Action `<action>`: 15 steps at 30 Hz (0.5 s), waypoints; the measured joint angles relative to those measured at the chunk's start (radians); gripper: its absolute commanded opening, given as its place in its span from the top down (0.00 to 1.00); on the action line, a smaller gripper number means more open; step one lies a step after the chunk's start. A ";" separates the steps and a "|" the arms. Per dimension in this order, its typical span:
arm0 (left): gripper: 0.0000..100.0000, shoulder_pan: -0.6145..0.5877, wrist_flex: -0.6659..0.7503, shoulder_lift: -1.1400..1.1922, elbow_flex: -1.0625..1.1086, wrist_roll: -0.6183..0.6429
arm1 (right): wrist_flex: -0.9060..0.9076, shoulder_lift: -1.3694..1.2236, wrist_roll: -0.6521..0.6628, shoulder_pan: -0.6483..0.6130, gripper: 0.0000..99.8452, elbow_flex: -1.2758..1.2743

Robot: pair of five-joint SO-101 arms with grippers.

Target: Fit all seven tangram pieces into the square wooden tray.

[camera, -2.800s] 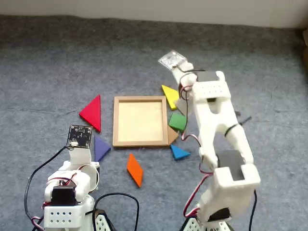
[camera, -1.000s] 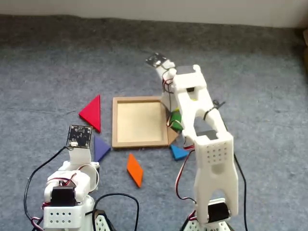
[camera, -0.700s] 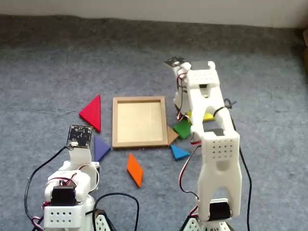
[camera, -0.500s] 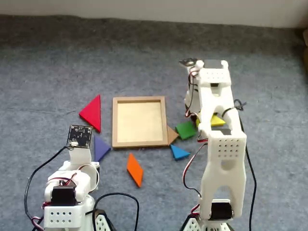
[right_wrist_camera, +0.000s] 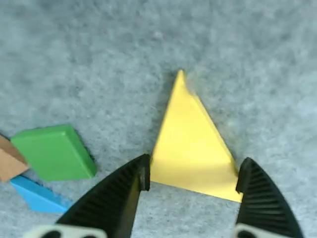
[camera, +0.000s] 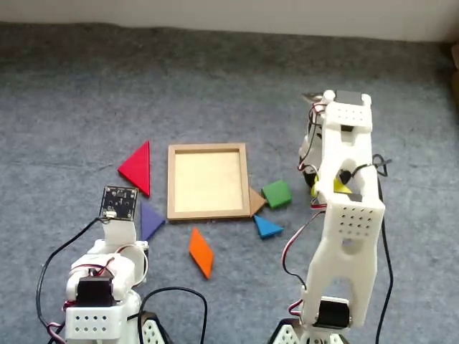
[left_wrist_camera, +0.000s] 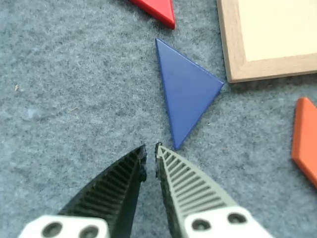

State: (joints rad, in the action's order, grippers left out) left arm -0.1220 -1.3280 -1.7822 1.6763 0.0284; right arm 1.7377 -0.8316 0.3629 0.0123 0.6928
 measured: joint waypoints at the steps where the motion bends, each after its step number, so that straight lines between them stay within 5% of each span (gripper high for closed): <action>1: 0.95 0.000 0.000 0.000 0.000 0.000 | 0.000 0.009 0.003 0.000 0.72 0.000; 6: 0.95 0.000 0.000 0.000 0.000 0.000 | 0.000 0.100 0.008 0.003 0.64 0.000; 15: 0.95 0.000 0.000 0.000 0.000 0.000 | 0.003 0.285 0.051 -0.002 0.64 -0.155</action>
State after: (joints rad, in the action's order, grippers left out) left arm -0.1220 -1.3280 -1.7822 1.6763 0.0284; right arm 1.7407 -0.5462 0.4135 0.0107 0.5378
